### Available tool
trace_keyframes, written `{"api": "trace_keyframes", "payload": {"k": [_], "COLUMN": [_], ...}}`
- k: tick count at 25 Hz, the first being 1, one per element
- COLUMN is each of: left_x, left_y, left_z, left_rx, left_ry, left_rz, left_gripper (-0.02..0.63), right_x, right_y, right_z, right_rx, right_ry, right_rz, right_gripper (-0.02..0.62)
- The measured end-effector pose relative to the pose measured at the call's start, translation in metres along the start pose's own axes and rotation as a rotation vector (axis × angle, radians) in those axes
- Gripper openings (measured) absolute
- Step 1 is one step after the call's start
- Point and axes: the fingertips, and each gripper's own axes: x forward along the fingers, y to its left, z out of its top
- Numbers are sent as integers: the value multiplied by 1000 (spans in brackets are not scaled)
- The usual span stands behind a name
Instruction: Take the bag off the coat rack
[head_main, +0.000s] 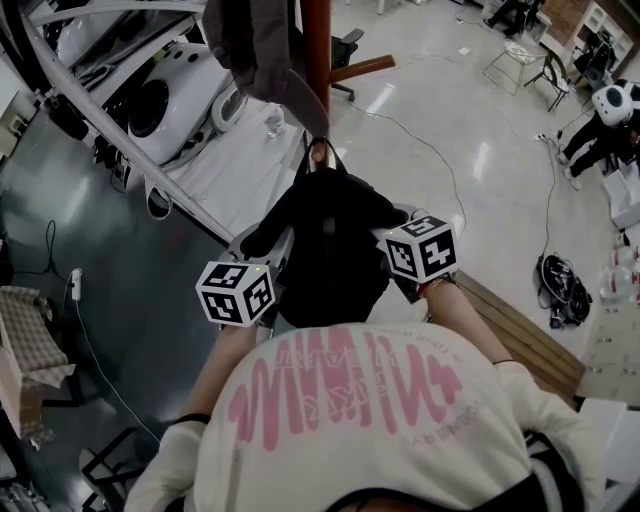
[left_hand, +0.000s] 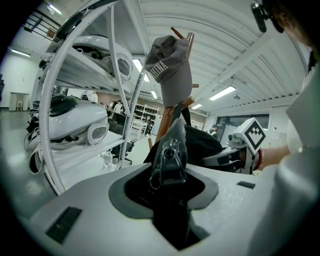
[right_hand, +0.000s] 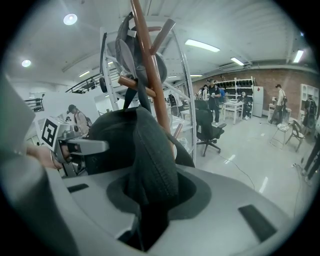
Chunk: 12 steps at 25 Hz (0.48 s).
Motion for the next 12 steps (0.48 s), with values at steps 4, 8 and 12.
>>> {"api": "trace_keyframes", "payload": {"k": [4,8,12], "left_x": [-1,-2,-3], "left_y": [1,-1,-3], "left_z": [1,2,3], "left_rx": [-2,1,0], "left_ry": [-2,-7,-11], "left_rz": [0,0,1], "left_gripper": [130,130,130], "right_x": [1,-1,-3], "right_y": [1,1,2], "right_z": [1,1,2], "right_rx": [-2,-4,-8], "right_ry": [0,-2,-2], "right_rz": [2,3,3], "right_gripper": [95,95,95]}}
